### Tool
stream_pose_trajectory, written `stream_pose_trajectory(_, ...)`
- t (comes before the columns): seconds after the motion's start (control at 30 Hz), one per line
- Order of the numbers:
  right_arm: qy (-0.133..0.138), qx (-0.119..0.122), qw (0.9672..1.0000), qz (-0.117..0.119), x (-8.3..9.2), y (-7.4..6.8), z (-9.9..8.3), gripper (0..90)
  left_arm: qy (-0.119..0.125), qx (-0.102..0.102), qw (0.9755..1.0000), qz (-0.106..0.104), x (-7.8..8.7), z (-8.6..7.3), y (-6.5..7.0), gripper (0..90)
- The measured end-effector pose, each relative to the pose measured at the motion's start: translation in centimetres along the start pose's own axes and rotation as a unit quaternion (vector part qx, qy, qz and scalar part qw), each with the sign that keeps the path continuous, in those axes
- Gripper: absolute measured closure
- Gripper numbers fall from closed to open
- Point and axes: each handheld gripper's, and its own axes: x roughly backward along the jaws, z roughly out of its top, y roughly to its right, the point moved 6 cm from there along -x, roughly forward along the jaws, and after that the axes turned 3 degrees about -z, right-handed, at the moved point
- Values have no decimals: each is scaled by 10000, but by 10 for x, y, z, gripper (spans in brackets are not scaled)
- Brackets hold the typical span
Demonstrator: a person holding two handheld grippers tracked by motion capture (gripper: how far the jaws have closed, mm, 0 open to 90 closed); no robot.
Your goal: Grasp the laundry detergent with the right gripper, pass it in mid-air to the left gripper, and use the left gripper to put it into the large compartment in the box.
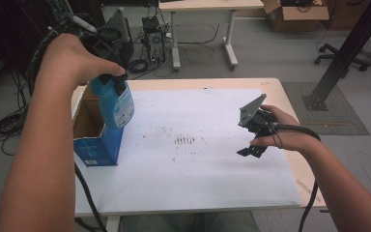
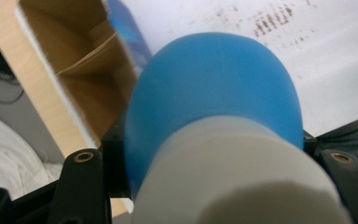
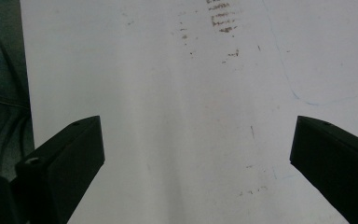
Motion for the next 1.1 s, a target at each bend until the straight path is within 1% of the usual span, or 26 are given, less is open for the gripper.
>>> stream_pose_trajectory(0.2,-141,25,9999,39,2,2,-2,30,54,418,9991,8,13,-5,-24,388)
stream_pose_trajectory(0.3,-209,14,9998,54,2,3,-3,29,71,649,9979,28,21,-7,-35,388)
stream_pose_trajectory(0.33,-240,13,9997,70,2,4,-4,30,57,797,9968,78,27,-8,-42,388)
stream_pose_trajectory(0.37,-240,13,9997,70,2,4,-4,30,57,797,9968,78,27,-8,-42,388)
stream_pose_trajectory(0.47,-282,15,9996,93,2,5,-6,30,28,1013,9947,150,35,-9,-52,388)
stream_pose_trajectory(0.53,-299,6,9995,102,2,5,-7,30,21,1171,9930,159,39,-9,-58,388)
stream_pose_trajectory(0.6,-322,-8,9994,114,2,6,-9,31,23,1397,9901,142,43,-11,-68,388)
stream_pose_trajectory(0.63,-332,-11,9994,119,2,6,-10,31,23,1397,9901,142,43,-11,-68,388)
stream_pose_trajectory(0.7,-334,-14,9994,120,2,6,-10,31,19,1501,9886,133,44,-12,-74,388)
stream_pose_trajectory(0.73,-346,-26,9993,132,2,6,-11,31,29,1612,9868,118,44,-14,-80,388)
stream_pose_trajectory(0.77,-346,-26,9993,132,2,6,-11,31,29,1612,9868,118,44,-14,-80,388)
stream_pose_trajectory(0.83,-362,-34,9992,146,3,6,-13,31,5,1702,9854,111,42,-16,-84,388)
stream_pose_trajectory(0.97,-413,-32,9990,169,3,7,-14,31,18,1776,9841,82,36,-18,-91,388)
stream_pose_trajectory(1.1,-464,-25,9987,208,2,7,-14,31,-43,1801,9836,85,27,-20,-94,388)
